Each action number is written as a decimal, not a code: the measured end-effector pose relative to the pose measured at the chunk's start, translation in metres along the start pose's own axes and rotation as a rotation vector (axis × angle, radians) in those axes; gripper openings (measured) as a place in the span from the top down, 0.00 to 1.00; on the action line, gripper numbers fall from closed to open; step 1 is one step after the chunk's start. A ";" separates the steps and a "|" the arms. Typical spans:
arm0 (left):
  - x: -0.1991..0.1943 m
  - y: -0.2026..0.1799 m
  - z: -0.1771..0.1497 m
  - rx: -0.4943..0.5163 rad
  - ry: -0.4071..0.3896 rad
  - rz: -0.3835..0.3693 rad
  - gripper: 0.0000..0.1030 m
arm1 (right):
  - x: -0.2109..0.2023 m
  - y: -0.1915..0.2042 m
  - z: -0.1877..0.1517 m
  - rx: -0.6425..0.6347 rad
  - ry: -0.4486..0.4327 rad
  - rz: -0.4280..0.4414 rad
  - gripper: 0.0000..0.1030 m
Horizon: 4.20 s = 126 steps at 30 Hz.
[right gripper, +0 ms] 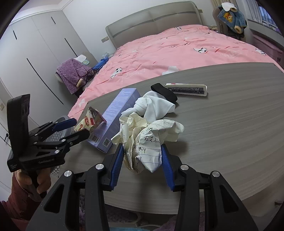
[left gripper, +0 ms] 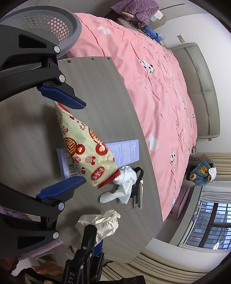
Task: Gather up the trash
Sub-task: 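Grasp the printed snack wrapper with the left tool while the right holds the paper, then carry the wrapper with the left tool over the basket while the right carries the paper, then open both tools to drop the wrapper and paper into the basket, then move both open tools from the basket back over the table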
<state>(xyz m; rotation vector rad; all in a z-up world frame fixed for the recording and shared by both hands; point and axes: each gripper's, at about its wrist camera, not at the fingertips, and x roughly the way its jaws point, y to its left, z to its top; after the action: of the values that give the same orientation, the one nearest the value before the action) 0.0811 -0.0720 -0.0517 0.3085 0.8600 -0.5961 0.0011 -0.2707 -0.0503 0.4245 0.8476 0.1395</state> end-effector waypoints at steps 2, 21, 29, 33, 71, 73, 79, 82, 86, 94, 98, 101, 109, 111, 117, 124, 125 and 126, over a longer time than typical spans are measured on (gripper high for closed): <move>0.002 -0.001 0.001 0.008 -0.004 -0.015 0.28 | 0.000 0.000 0.000 0.004 -0.001 0.002 0.60; 0.004 0.008 0.007 -0.098 -0.006 -0.116 0.54 | -0.002 0.002 0.000 0.001 -0.006 0.001 0.60; -0.019 0.016 0.002 -0.169 -0.059 -0.083 0.56 | -0.005 0.012 -0.001 -0.016 -0.004 0.010 0.60; -0.041 0.024 -0.001 -0.205 -0.103 -0.024 0.56 | -0.005 0.021 -0.001 -0.034 -0.006 0.015 0.60; -0.132 0.176 -0.123 -0.557 -0.097 0.455 0.56 | 0.091 0.250 0.004 -0.386 0.118 0.285 0.59; -0.130 0.181 -0.126 -0.569 -0.082 0.462 0.56 | 0.098 0.255 0.005 -0.396 0.127 0.290 0.59; -0.121 0.196 -0.130 -0.605 -0.054 0.469 0.56 | 0.114 0.270 0.007 -0.422 0.153 0.301 0.58; -0.118 0.203 -0.131 -0.619 -0.044 0.471 0.56 | 0.118 0.275 0.007 -0.431 0.159 0.307 0.58; -0.115 0.207 -0.129 -0.622 -0.038 0.479 0.56 | 0.127 0.280 0.009 -0.436 0.169 0.311 0.57; -0.120 0.213 -0.129 -0.632 -0.036 0.507 0.37 | 0.131 0.286 0.015 -0.433 0.150 0.313 0.43; -0.121 0.218 -0.132 -0.647 -0.023 0.514 0.37 | 0.133 0.287 0.013 -0.437 0.154 0.309 0.42; -0.125 0.218 -0.135 -0.657 -0.026 0.518 0.36 | 0.132 0.286 0.012 -0.435 0.155 0.305 0.42; -0.133 0.214 -0.138 -0.665 -0.032 0.539 0.34 | 0.129 0.286 0.010 -0.436 0.151 0.302 0.42; -0.134 0.211 -0.138 -0.662 -0.032 0.545 0.34 | 0.129 0.286 0.010 -0.436 0.151 0.302 0.42; -0.141 0.206 -0.141 -0.667 -0.033 0.556 0.34 | 0.126 0.285 0.010 -0.436 0.146 0.299 0.41; -0.146 0.200 -0.141 -0.665 -0.040 0.568 0.33 | 0.117 0.281 0.008 -0.438 0.129 0.291 0.40; -0.146 0.199 -0.141 -0.665 -0.041 0.568 0.32 | 0.116 0.280 0.008 -0.439 0.127 0.288 0.40; -0.147 0.197 -0.141 -0.665 -0.043 0.569 0.31 | 0.114 0.280 0.007 -0.439 0.124 0.285 0.39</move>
<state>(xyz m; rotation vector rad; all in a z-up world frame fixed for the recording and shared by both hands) 0.0389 0.2069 -0.0205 -0.0732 0.8322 0.2217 0.0952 0.0136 -0.0090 0.1206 0.8464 0.6088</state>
